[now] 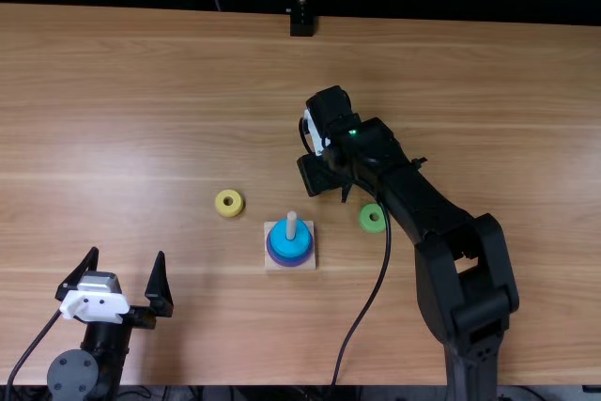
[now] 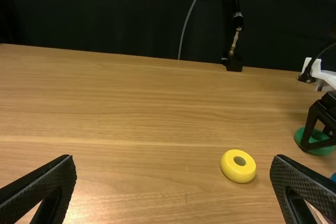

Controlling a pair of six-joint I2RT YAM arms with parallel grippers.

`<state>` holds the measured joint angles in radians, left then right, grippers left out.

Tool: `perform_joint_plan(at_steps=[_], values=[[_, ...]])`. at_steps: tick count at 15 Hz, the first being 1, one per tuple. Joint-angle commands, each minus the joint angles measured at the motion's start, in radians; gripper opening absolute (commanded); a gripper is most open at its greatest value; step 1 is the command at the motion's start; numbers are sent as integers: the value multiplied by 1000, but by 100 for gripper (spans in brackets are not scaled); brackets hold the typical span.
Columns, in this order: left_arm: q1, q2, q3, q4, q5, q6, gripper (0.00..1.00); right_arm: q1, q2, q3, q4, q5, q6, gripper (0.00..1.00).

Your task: Build the Hanoi tower: stack the rings onto the peg from bottom to top in this color order: purple, dark blue, light blue, dark green, light green, yellow, orange.

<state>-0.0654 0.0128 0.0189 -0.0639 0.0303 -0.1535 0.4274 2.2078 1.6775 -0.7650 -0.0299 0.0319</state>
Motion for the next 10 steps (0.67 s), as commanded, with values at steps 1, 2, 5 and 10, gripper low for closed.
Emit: perform_joint_plan(at_steps=[1, 2, 5, 10], values=[[-1, -13, -19, -1, 1, 14, 100, 16, 21, 22, 0, 4, -4, 0], [-1, -13, -19, -1, 1, 14, 100, 16, 20, 24, 2, 2, -4, 0], [-1, -13, -19, -1, 1, 14, 100, 19, 18, 36, -4, 4, -10, 0], [-1, -13, -19, -1, 1, 14, 100, 62, -2, 137, -239, 6, -67, 0]])
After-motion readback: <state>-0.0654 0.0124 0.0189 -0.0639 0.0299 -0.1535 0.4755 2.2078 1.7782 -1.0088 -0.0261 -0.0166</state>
